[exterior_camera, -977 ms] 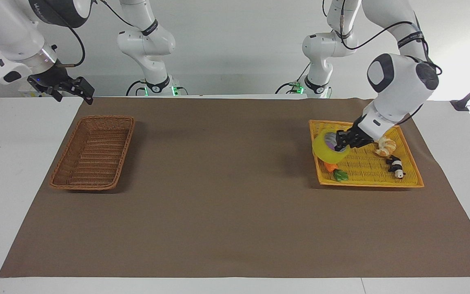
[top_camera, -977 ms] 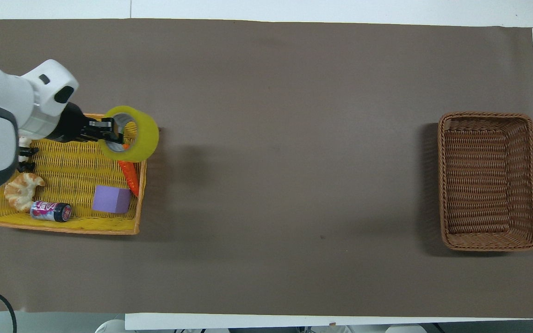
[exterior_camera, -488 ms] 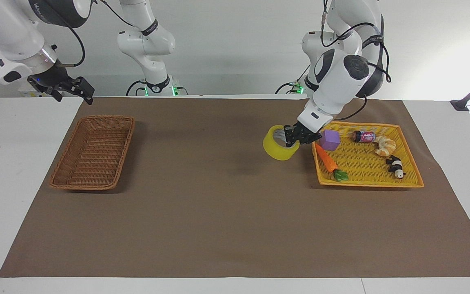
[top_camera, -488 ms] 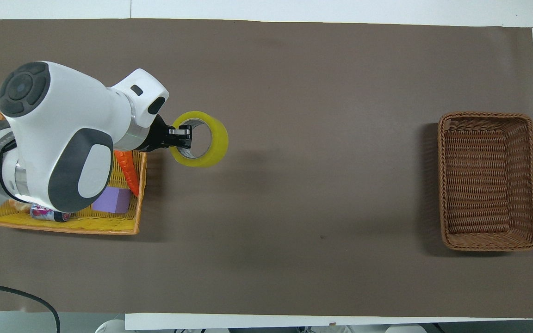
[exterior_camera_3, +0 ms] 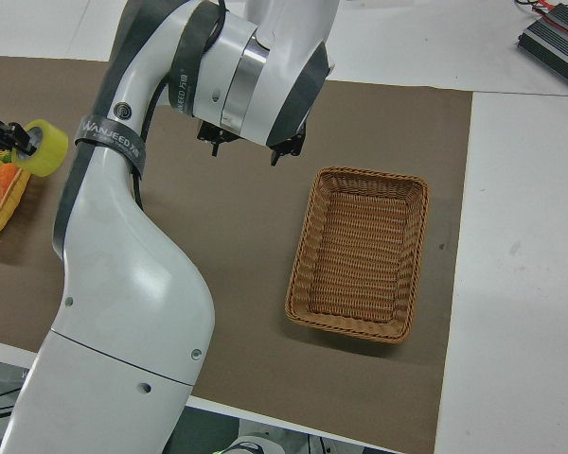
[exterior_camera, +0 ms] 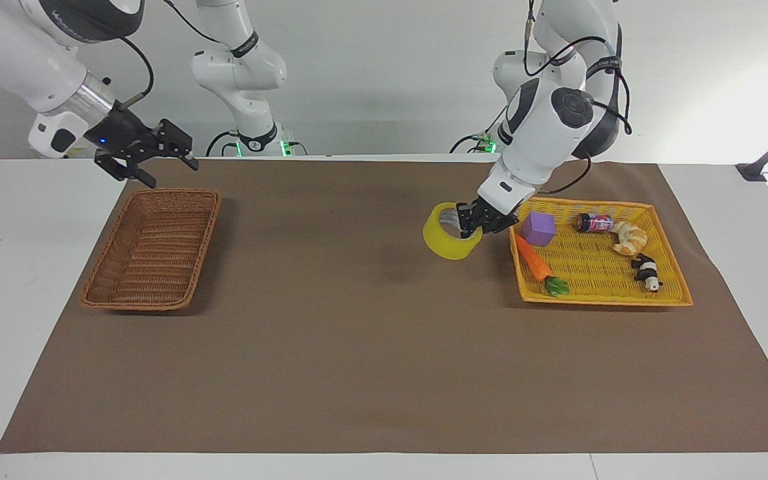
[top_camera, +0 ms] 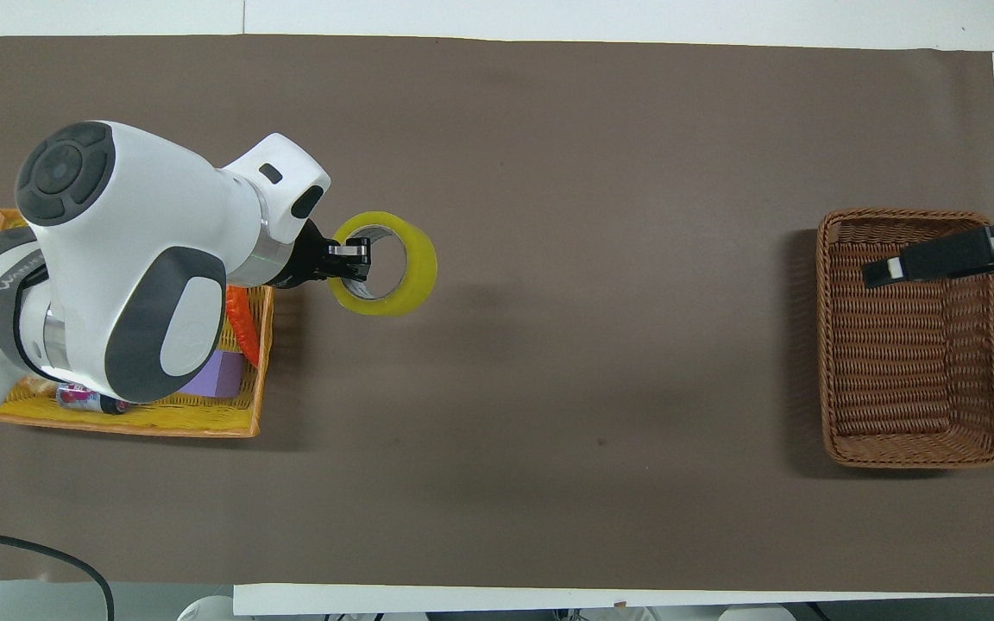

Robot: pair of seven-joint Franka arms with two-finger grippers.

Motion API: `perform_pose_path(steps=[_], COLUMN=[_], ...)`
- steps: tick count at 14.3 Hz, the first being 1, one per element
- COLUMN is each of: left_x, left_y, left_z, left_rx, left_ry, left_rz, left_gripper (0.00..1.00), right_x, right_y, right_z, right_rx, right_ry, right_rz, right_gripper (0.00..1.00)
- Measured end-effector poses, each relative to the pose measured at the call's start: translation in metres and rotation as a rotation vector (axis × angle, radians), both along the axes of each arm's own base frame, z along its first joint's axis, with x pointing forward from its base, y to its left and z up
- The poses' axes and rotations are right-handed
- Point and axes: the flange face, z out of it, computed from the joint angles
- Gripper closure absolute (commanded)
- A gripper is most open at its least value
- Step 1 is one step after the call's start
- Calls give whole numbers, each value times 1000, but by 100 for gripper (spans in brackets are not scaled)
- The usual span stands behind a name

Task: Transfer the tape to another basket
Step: 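Hold the tape with the left gripper while the right gripper reaches it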

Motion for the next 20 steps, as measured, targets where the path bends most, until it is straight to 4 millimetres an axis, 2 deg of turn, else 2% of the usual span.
perform_pose_path(steps=[3,7,10,11,14,20], left_x=[-1,-1,-2,-2,-2,-2], left_y=[-3,-4,-4,-4,-5,-5], left_z=[1,1,1,1,1,1], left_rx=[-1,-1,-1,-1,-1,-1], left_ry=[0,0,0,0,0,0], left_rz=[4,2,2,1,0,0], left_gripper=[100,100,100,100,100,100], right_x=[11,24,24,23,17,3], right_y=[38,138,209,226,262,306], right_z=[-50,-104,-134,-141,-151,-182], right_rx=[259,430,495,522,571,660], right_ry=[-36,-27,10,27,46,131], right_rz=[-89,-119,-136,-146,-186,-276], right_gripper=[0,0,0,0,0,0])
